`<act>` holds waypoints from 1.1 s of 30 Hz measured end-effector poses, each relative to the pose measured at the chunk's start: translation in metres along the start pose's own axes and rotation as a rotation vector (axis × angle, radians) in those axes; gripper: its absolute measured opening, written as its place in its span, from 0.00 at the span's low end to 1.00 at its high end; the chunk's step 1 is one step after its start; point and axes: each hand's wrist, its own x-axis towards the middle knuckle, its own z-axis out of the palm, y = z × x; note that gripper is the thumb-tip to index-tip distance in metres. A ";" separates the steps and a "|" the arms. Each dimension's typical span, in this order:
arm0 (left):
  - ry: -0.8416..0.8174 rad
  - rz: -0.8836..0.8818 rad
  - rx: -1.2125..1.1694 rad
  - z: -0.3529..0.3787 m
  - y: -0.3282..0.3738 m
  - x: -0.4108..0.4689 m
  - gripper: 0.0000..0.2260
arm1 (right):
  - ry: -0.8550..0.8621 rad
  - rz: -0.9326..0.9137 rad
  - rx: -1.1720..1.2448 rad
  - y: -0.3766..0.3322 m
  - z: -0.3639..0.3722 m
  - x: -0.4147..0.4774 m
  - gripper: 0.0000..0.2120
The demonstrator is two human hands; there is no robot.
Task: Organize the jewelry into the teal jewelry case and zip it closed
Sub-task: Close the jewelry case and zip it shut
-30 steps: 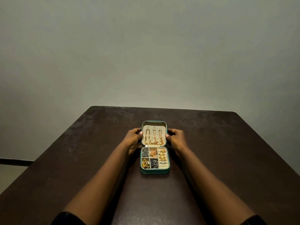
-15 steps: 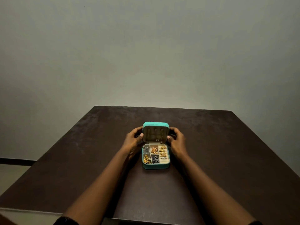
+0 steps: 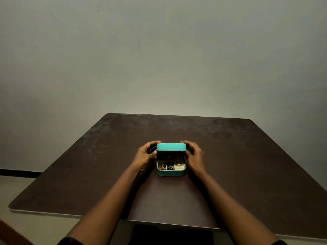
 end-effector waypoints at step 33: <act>-0.268 -0.025 0.775 -0.006 0.013 0.035 0.27 | -0.383 -0.035 -0.325 -0.025 -0.025 -0.002 0.18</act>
